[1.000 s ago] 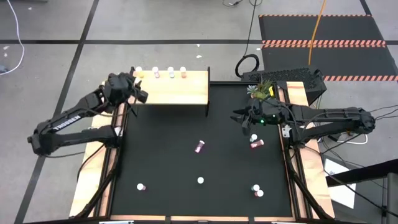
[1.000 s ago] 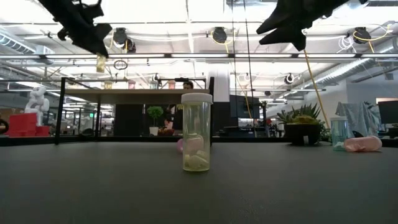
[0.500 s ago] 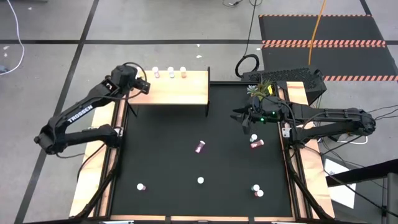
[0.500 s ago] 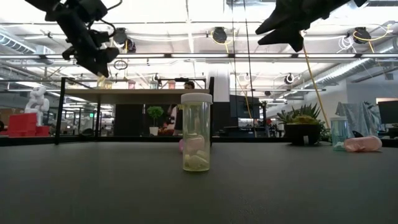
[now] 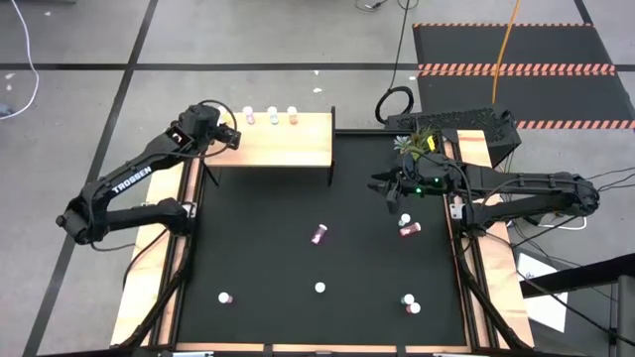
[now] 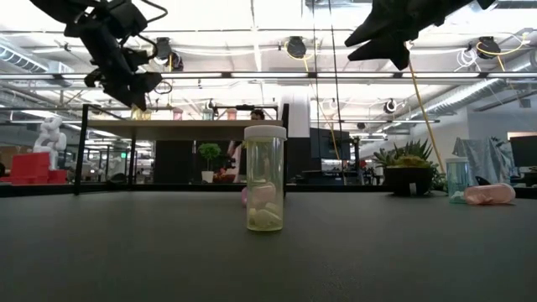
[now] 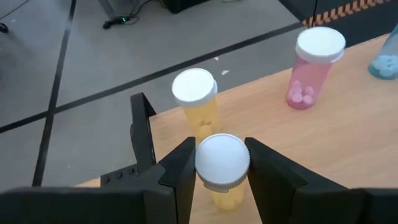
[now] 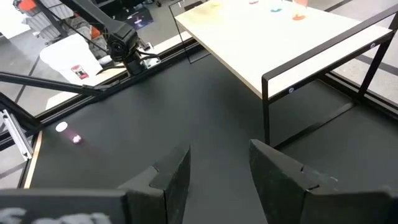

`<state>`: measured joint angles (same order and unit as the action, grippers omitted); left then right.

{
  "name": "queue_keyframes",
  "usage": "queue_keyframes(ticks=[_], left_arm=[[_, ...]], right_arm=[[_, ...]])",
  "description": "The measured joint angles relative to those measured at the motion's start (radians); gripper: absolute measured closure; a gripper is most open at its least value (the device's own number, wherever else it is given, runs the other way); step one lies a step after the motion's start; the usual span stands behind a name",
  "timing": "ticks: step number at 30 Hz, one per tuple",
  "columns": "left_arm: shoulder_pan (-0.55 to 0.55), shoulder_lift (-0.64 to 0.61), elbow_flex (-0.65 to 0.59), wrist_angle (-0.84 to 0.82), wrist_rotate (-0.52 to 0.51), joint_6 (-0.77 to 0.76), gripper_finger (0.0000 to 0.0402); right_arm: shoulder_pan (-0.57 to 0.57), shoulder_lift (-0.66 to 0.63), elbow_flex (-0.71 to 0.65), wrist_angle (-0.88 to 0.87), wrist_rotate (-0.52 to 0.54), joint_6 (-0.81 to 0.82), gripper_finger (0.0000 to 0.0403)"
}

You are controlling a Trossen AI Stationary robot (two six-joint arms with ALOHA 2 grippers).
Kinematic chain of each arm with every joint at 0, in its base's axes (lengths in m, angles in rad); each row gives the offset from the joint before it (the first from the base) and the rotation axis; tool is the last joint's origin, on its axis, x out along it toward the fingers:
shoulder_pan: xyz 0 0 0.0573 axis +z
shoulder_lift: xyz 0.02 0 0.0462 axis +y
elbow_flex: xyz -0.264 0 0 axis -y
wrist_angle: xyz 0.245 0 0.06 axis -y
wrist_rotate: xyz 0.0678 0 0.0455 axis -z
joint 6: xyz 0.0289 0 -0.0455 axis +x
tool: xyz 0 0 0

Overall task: Pick and place medicine bottles onto shelf by color
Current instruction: Put the top yellow medicine bottle aligned with the other yellow medicine bottle on the shelf, then put the bottom pink medicine bottle aligned with the other pink medicine bottle on the shelf

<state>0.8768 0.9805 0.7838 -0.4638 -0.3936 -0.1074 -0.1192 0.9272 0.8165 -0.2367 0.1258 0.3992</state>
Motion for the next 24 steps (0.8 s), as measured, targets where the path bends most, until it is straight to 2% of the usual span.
queue_keyframes(ticks=[9,12,24], left_arm=[[-0.001,-0.014,-0.010,0.019,0.005,-0.018,0.0268],[-0.002,-0.036,-0.010,0.039,0.009,-0.009,0.0254],[-0.004,-0.108,-0.010,0.040,0.040,0.057,0.0110]], right_arm=[[0.000,0.000,0.000,0.000,0.000,0.000,0.0248],[0.000,0.000,0.000,0.000,-0.001,0.000,0.0248],[0.000,0.000,0.000,0.000,0.000,-0.002,0.0248]])
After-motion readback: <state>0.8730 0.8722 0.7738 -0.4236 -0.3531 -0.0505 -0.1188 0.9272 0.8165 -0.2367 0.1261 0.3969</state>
